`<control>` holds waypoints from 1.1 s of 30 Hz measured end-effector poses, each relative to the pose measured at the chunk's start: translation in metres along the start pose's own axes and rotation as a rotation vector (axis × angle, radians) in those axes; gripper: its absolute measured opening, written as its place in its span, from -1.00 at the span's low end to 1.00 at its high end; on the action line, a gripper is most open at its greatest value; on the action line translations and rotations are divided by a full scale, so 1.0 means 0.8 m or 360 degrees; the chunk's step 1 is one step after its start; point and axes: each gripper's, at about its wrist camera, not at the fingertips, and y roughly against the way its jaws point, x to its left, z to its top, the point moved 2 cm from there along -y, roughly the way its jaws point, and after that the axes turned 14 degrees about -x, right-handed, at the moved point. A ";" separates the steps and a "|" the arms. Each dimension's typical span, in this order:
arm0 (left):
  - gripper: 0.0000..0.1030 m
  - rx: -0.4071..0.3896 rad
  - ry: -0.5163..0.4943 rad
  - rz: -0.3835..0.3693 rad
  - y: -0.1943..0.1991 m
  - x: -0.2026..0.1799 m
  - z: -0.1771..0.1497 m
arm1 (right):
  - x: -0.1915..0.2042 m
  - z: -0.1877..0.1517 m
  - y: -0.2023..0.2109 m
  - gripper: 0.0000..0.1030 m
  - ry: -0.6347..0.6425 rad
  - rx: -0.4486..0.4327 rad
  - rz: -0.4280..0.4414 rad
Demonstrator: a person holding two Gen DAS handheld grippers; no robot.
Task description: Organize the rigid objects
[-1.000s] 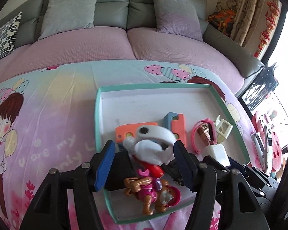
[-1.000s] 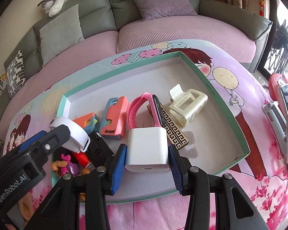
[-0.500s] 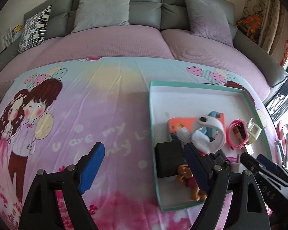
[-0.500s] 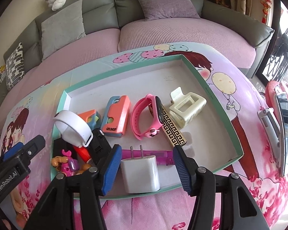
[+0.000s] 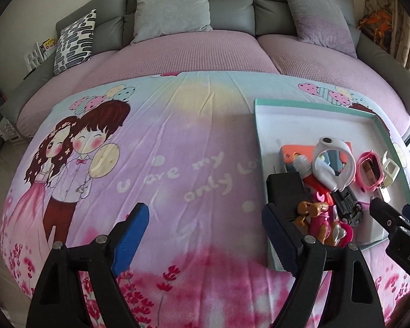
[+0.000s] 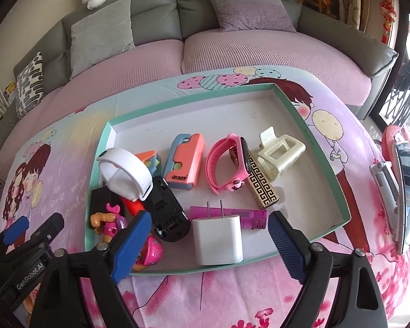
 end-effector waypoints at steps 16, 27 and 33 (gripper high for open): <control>0.65 0.0055 0.0000 0.0059 0.003 0.027 -0.029 | 0.016 -0.011 0.016 1.00 0.0068 0.0000 0.0013; 0.66 0.0037 0.0164 -0.0020 0.009 0.049 -0.028 | 0.023 -0.023 0.016 1.00 0.0107 0.0040 0.0015; 0.66 0.0080 0.0093 0.0013 0.004 0.047 -0.032 | 0.024 -0.023 0.015 1.00 0.0111 0.0036 0.0020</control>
